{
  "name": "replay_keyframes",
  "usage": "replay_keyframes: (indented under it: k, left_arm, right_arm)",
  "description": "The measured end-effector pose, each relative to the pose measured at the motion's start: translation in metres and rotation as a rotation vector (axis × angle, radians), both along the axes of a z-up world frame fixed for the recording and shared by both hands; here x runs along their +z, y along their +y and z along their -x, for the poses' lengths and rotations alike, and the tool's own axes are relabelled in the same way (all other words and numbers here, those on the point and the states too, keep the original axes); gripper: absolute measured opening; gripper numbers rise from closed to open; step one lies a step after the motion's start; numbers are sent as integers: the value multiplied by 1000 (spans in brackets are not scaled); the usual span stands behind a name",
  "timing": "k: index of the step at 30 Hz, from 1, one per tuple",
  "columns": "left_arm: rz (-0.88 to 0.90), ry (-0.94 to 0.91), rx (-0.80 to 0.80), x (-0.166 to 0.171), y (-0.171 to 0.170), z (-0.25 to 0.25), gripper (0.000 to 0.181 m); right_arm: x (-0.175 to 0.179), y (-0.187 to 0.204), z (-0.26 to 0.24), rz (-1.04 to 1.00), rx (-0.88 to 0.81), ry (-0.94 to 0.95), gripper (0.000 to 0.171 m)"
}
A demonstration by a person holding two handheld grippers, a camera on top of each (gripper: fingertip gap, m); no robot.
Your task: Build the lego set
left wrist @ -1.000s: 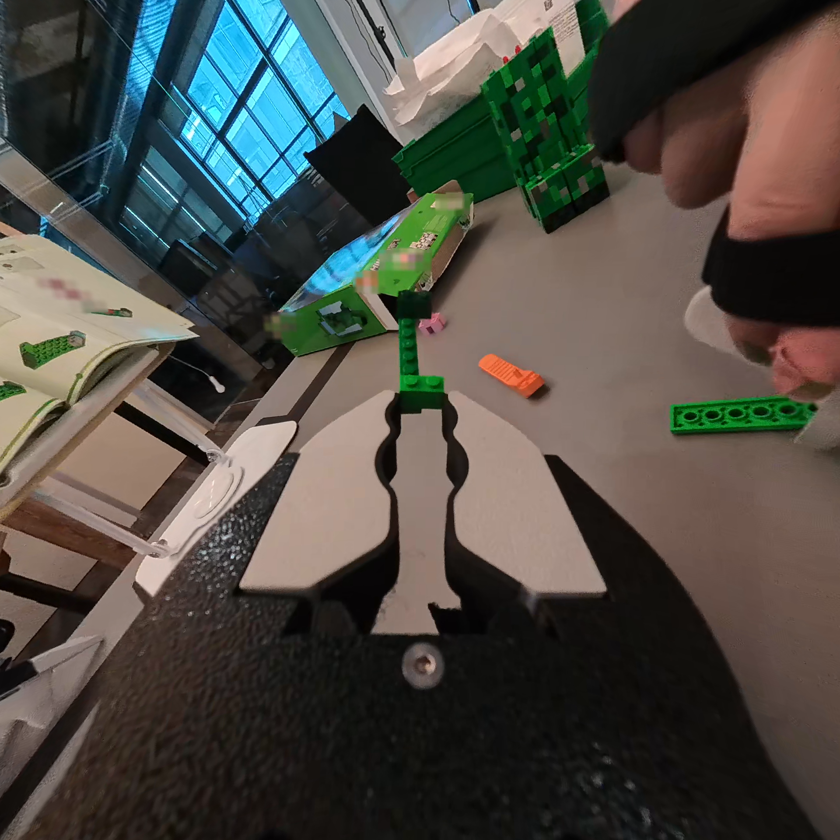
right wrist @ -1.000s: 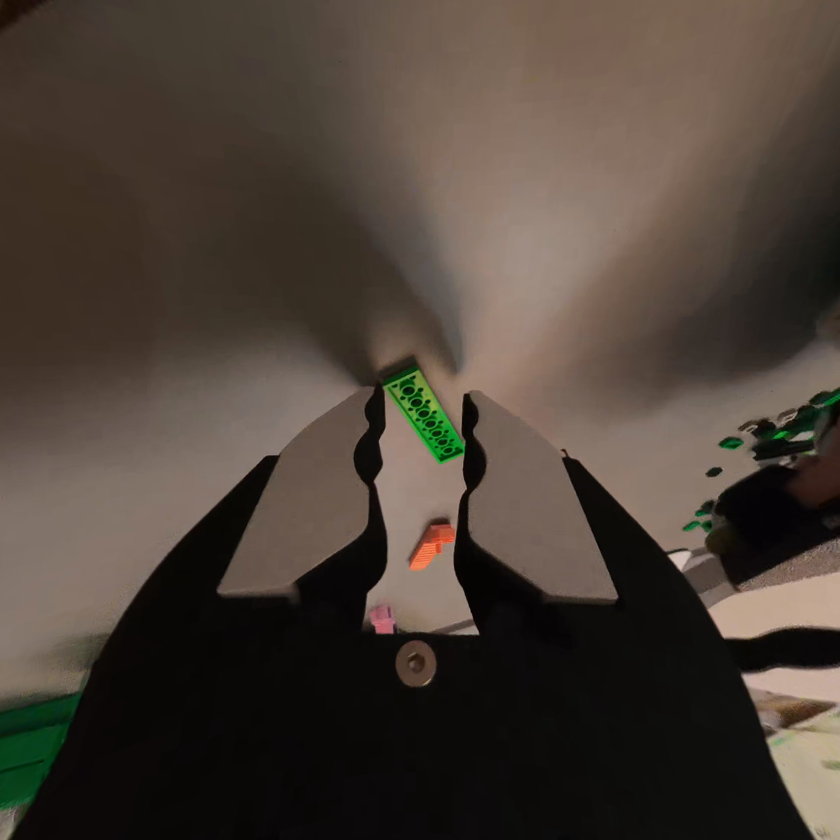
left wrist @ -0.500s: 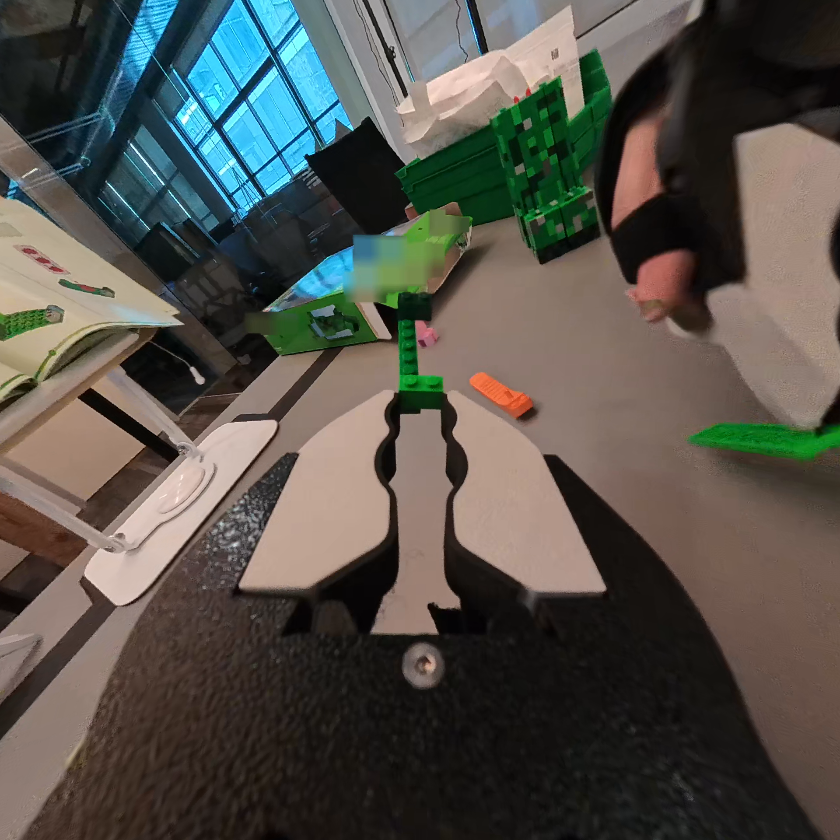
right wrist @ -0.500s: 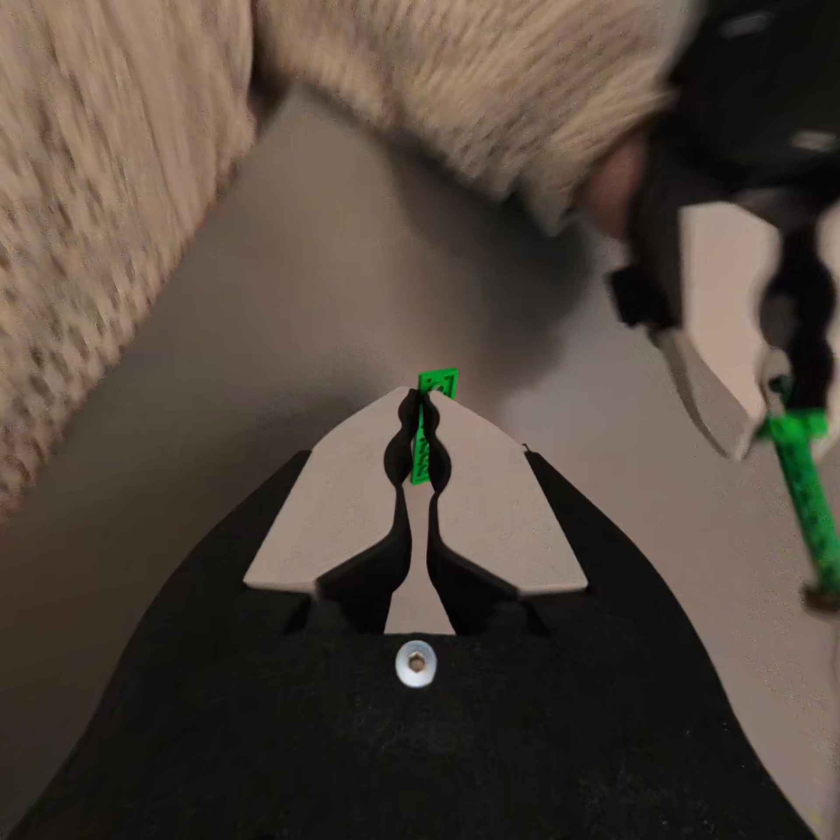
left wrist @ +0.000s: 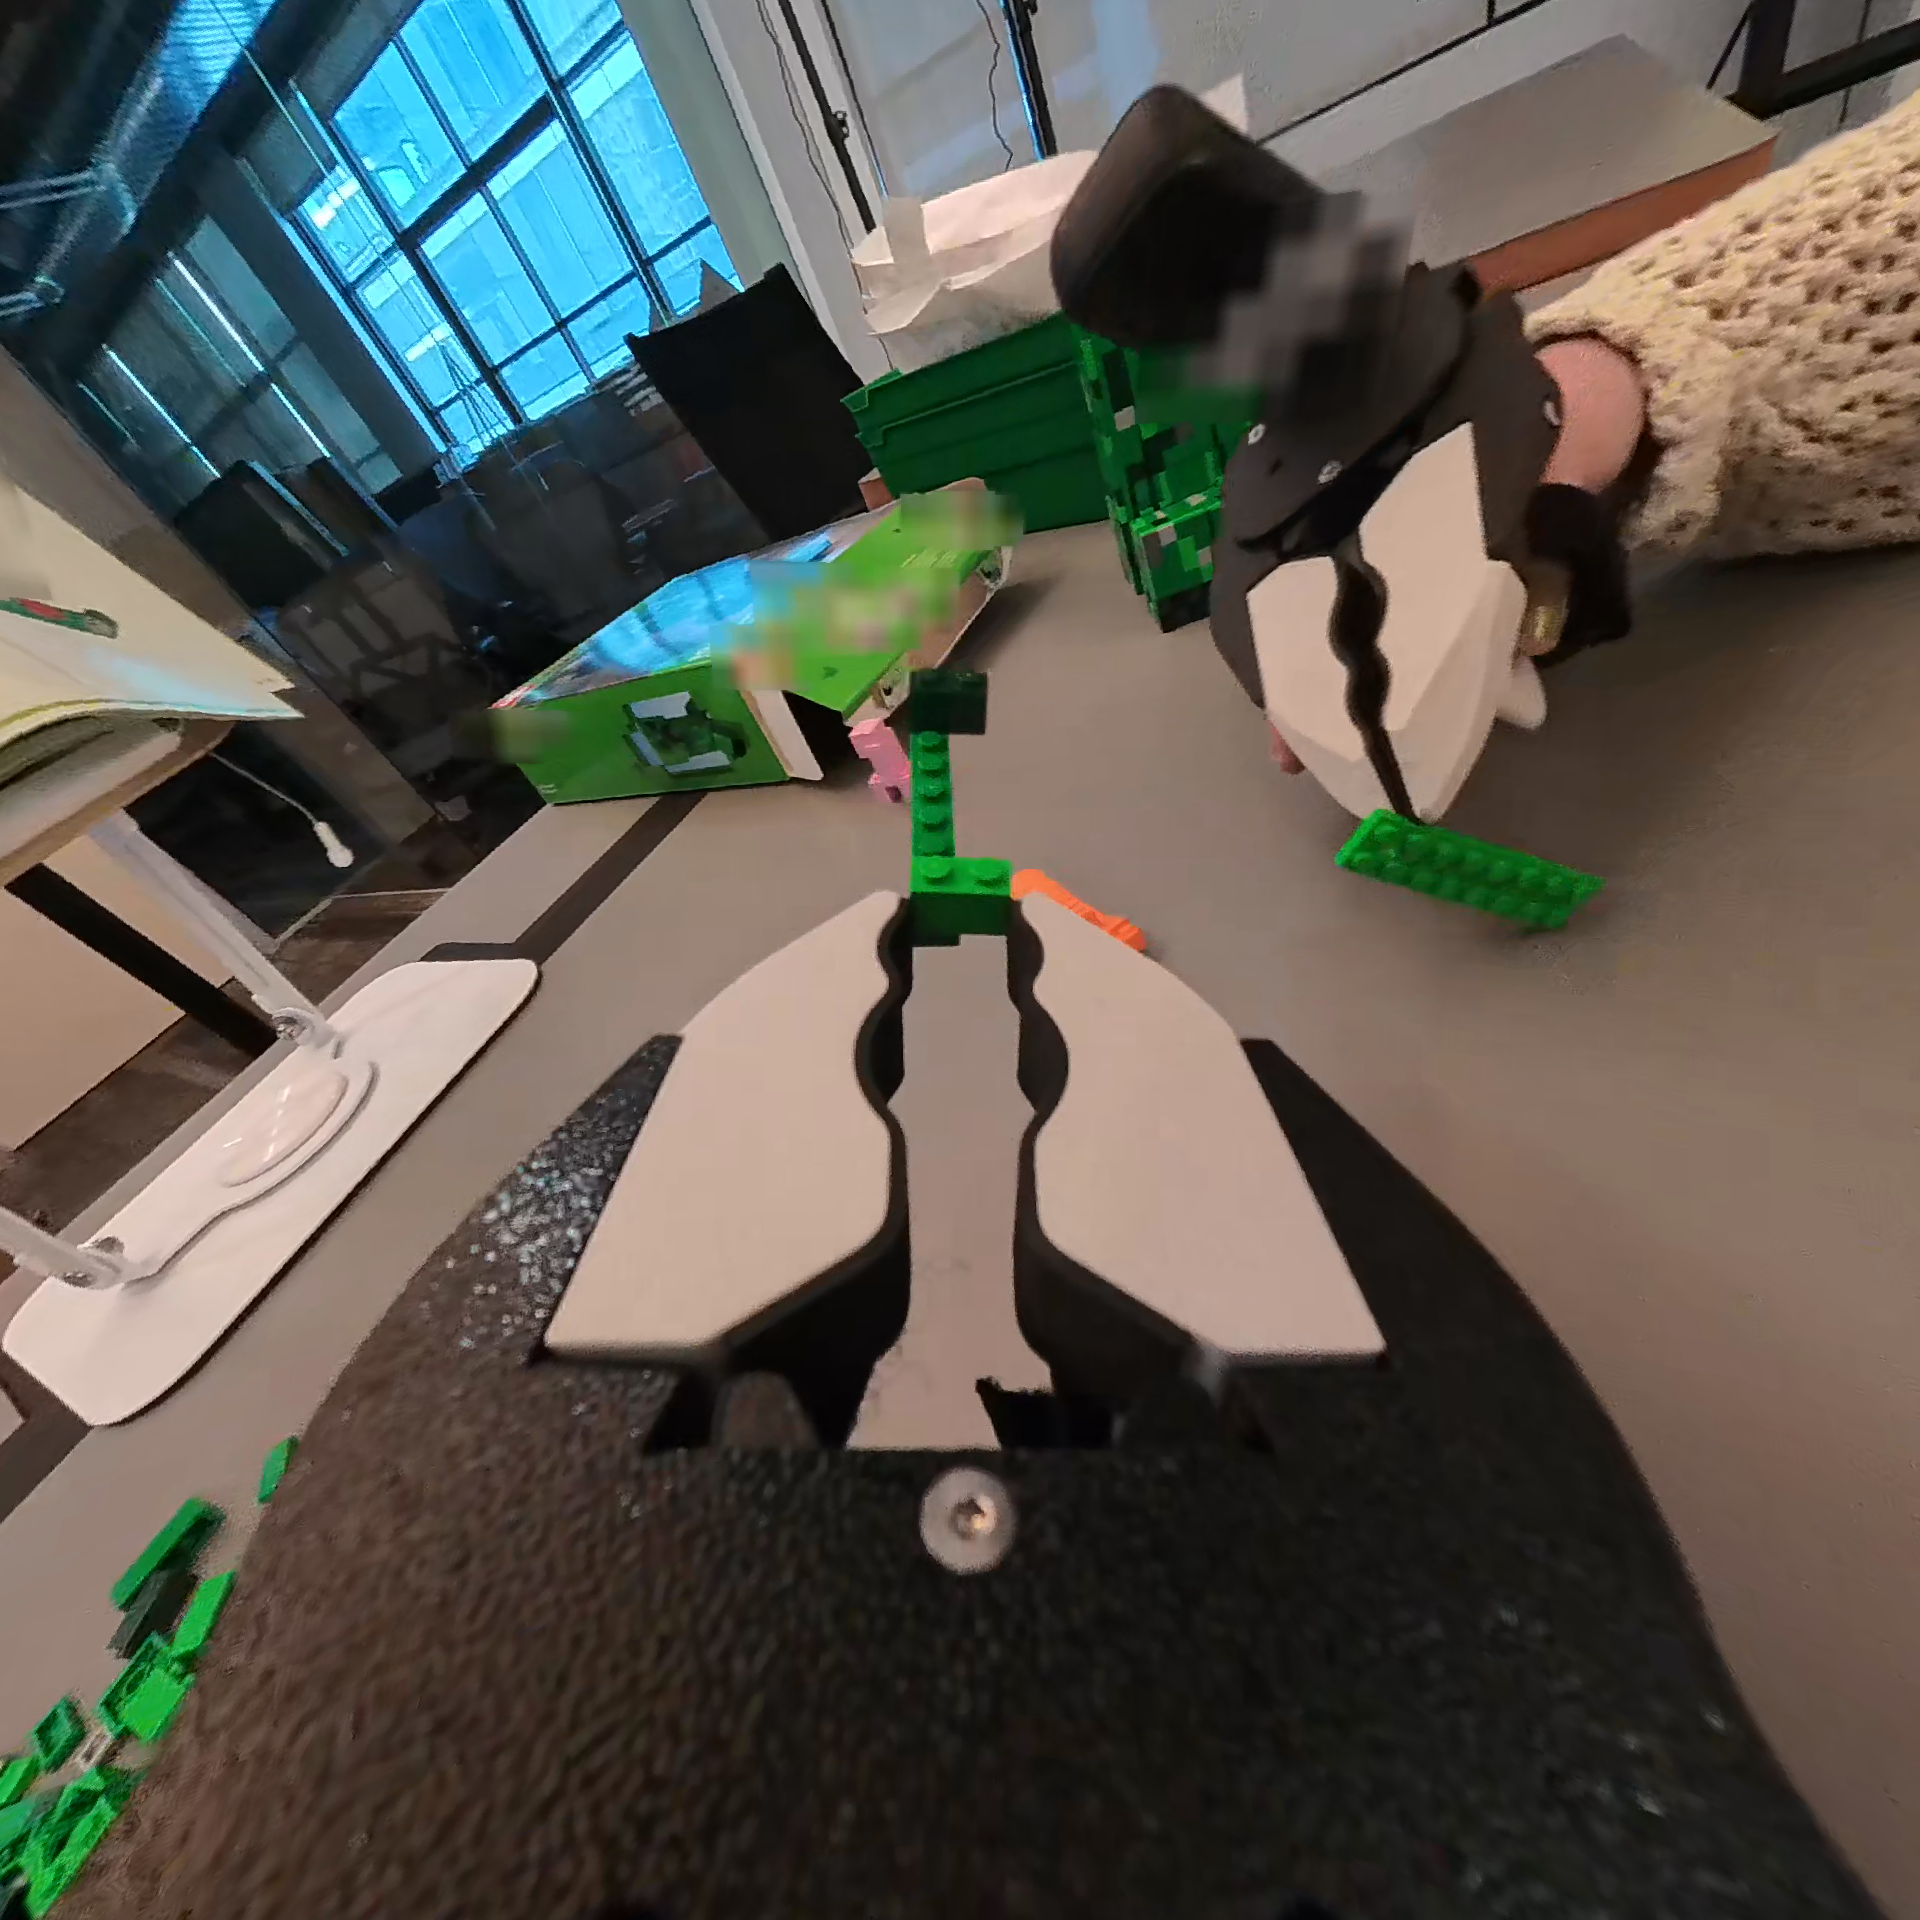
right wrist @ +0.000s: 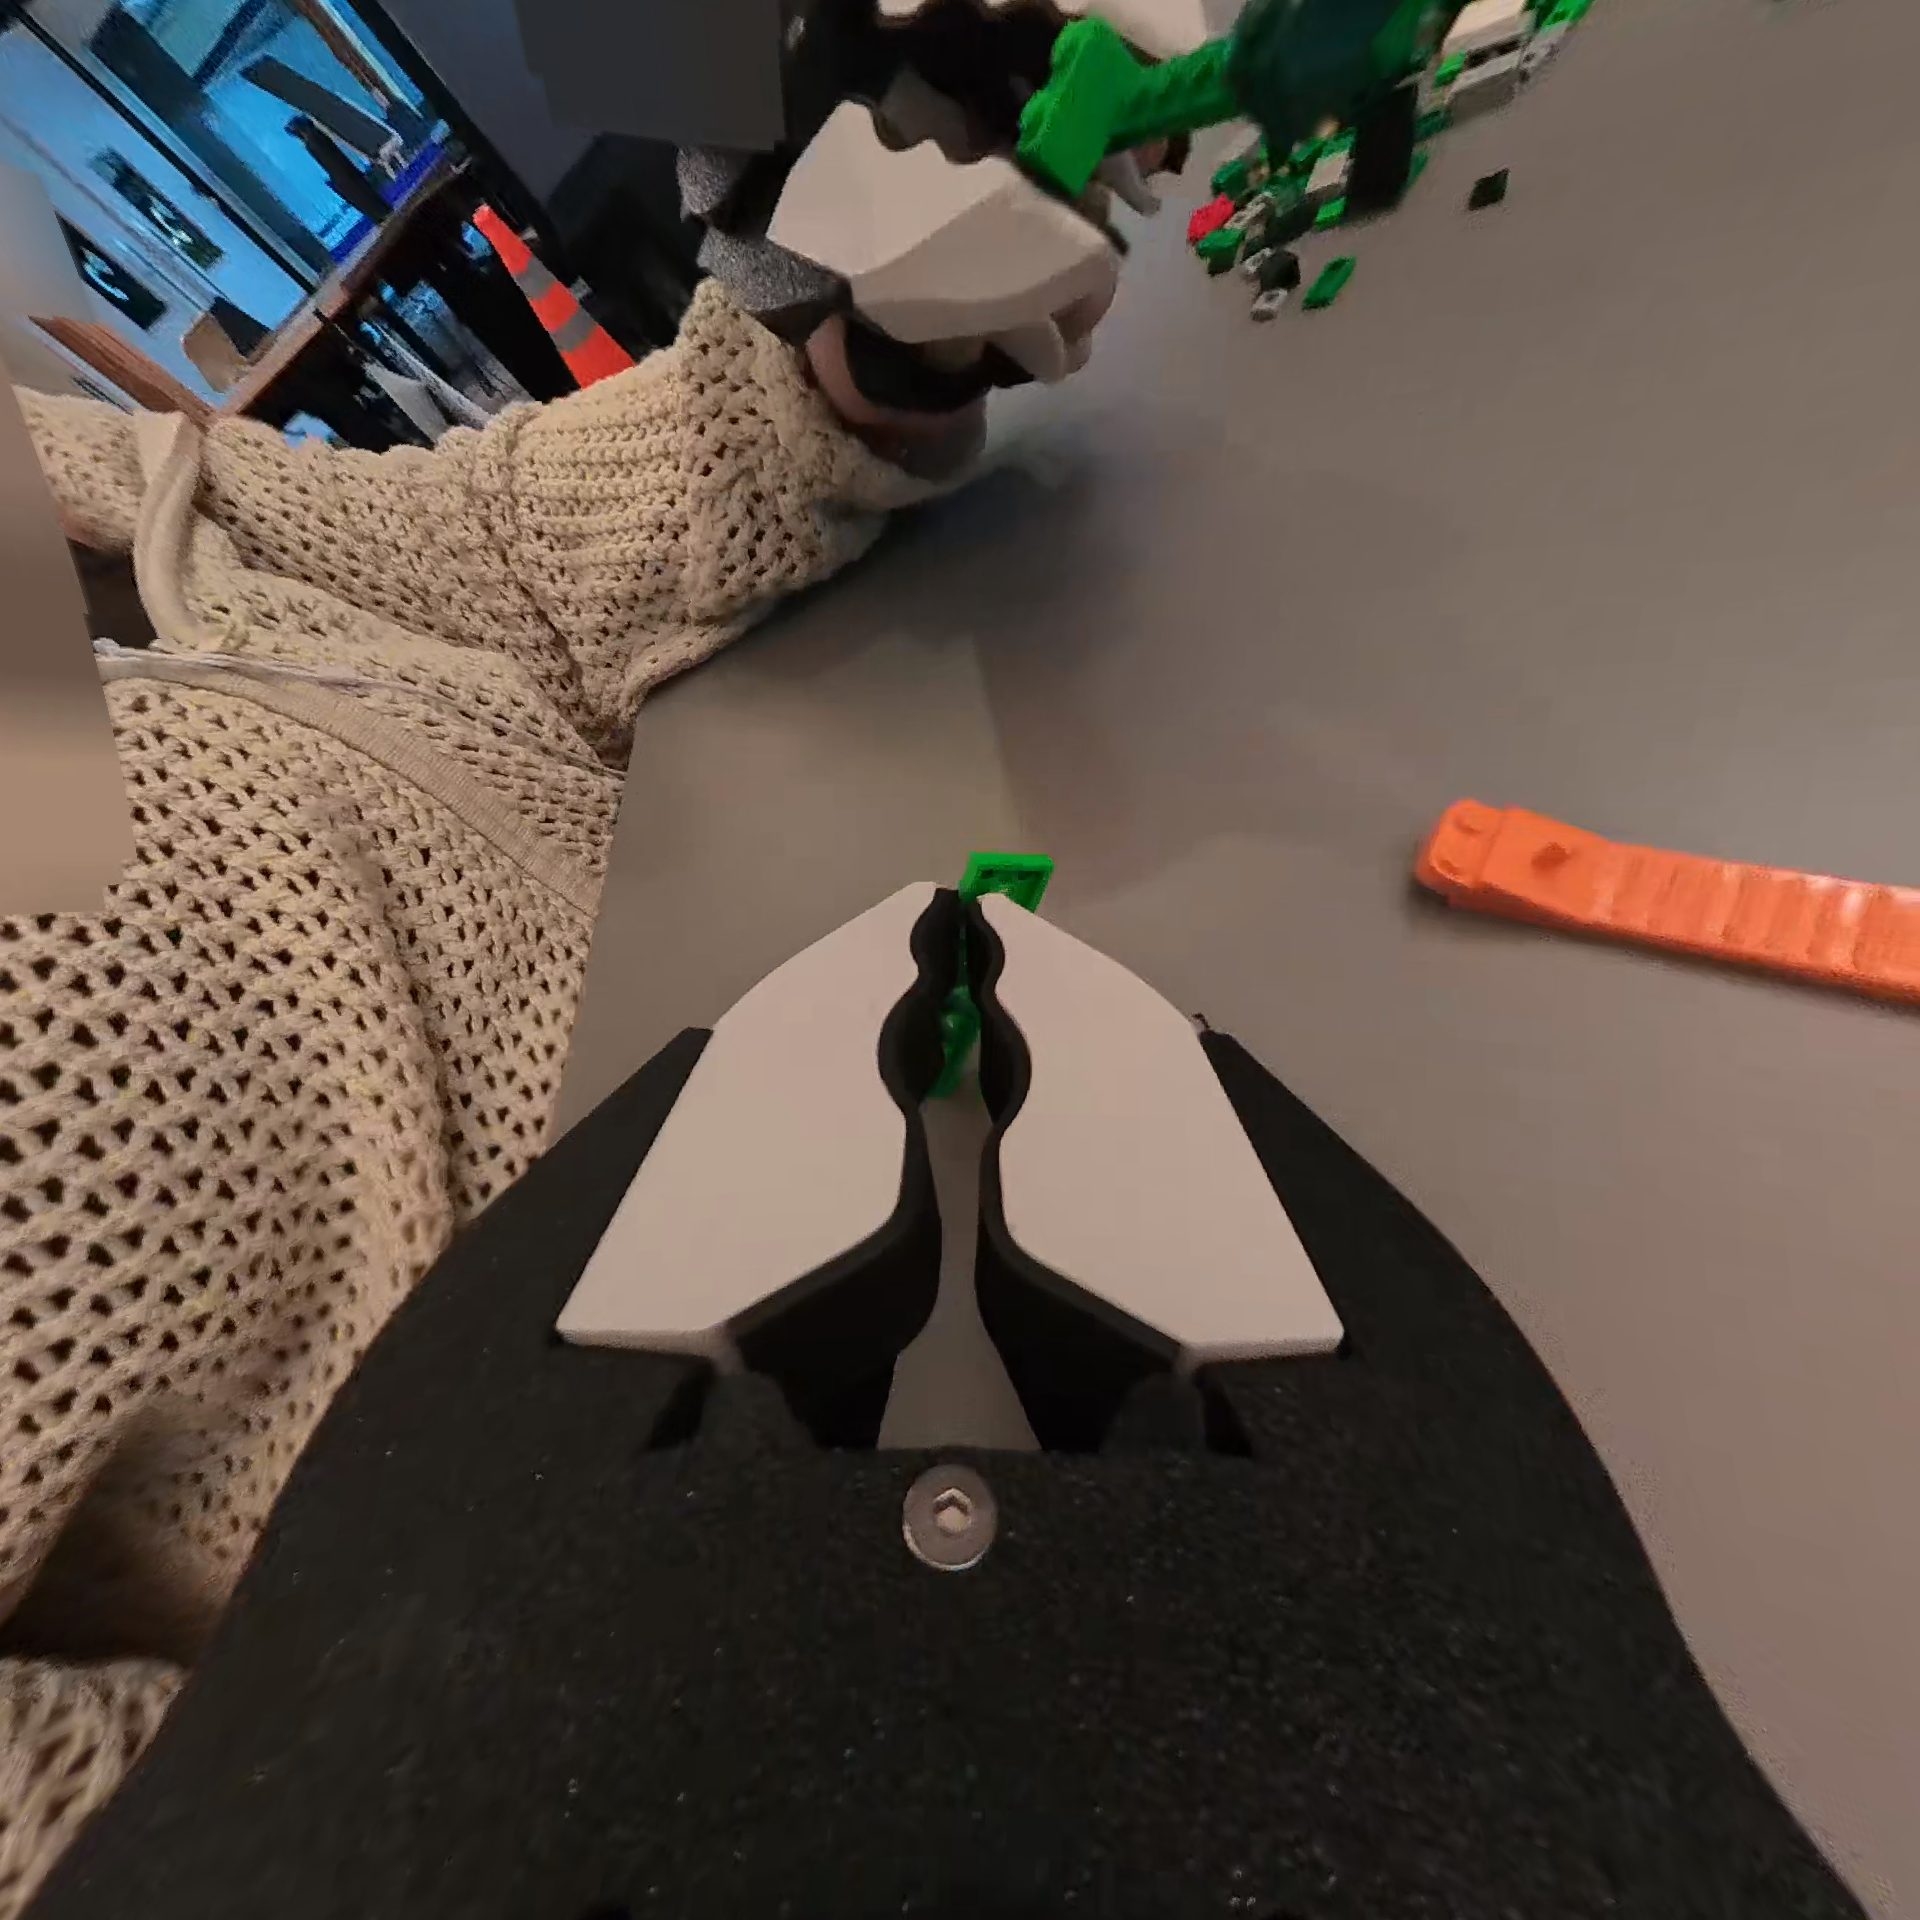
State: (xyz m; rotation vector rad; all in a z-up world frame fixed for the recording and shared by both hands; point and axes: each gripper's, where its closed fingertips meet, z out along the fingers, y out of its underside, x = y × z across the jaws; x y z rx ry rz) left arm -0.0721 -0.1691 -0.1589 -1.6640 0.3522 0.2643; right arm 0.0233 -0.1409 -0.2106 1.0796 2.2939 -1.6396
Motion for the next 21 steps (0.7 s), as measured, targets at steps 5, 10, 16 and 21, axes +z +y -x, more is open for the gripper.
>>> replay_keyframes:
  k: [5,10,16,21]
  left_arm:
    - [20,-9,-24,-4,2,-6,17]
    - [37,-10,-37,-8,4,-9,17]
    - [46,-14,-45,-10,5,-10,17]
    - [39,-15,-51,-8,5,-13,17]
  right_arm:
    - [-19,27,-8,-87,26,-76,3]
    - [-30,53,-10,-254,-9,-62,6]
    - [-16,66,-12,-421,-173,40,29]
    - [-36,60,-35,-652,-362,-24,38]
